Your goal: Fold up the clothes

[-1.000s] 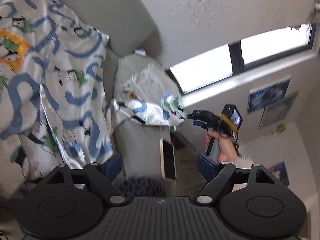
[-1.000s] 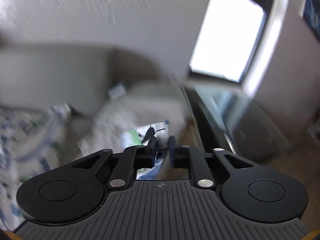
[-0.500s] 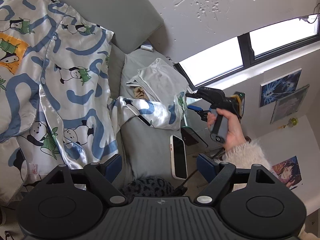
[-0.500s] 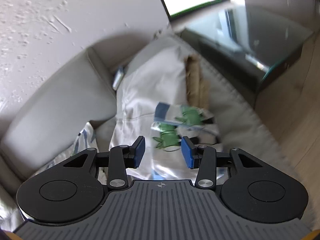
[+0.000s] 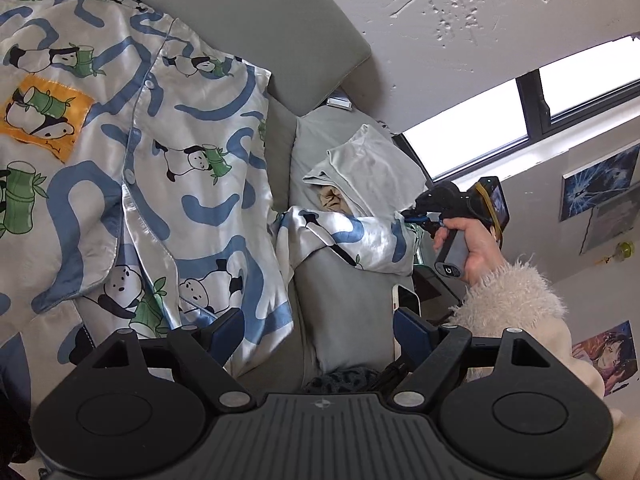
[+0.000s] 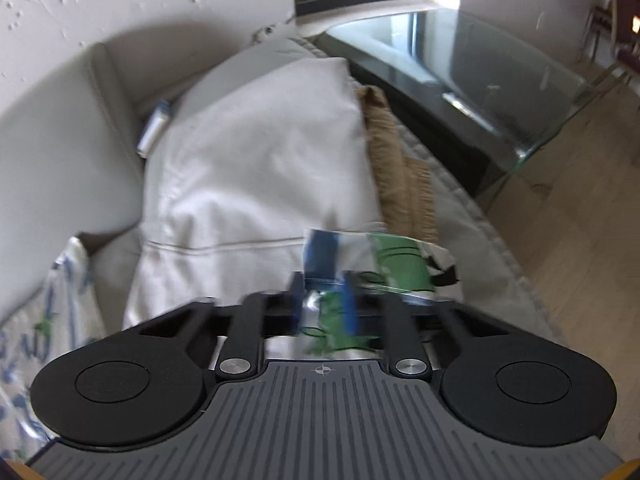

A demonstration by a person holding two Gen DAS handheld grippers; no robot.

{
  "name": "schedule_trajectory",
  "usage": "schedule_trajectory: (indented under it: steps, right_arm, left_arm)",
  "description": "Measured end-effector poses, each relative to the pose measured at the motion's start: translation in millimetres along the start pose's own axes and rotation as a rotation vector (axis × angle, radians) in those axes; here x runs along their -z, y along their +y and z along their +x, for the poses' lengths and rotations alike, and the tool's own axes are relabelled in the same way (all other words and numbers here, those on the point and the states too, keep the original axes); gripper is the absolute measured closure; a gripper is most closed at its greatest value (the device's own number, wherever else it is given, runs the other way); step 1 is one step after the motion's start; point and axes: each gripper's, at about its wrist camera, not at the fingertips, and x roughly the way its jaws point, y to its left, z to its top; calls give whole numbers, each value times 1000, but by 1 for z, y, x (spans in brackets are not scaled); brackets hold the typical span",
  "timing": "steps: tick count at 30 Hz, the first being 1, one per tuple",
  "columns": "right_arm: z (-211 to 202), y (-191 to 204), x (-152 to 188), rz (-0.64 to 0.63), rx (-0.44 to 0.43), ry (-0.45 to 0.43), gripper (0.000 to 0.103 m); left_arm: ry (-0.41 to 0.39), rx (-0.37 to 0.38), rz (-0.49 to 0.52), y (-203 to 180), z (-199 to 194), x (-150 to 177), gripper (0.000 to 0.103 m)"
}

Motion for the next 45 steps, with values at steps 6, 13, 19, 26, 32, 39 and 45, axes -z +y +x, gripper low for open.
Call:
schedule_trajectory:
  steps: [6,13,19,26,32,39,45]
  right_arm:
    - [-22,-10,6,-5,-23,-55,101]
    - [-91,-12,12,-46,-152,-172,101]
    - [-162,-17,27,-87,-334,-262,101]
    - [-237,-5,41,-194,-541,-336,101]
    - [-297,49,66,-391,-769,-353,101]
    - [-305,189,152,-613,-1061,-93,78]
    - [-288,225,194,-655,-1057,3,44]
  left_arm:
    - [-16,-16,16,-6,-9,7,24]
    - [-50,-36,52,-17,-22,16,24]
    - [-86,-100,118,-26,-35,23,24]
    - [-176,-162,152,-23,-74,20,24]
    - [-343,-206,118,-4,-145,8,23]
    - [-405,-299,28,30,-174,11,23]
    - [-411,-357,-46,58,-179,13,23]
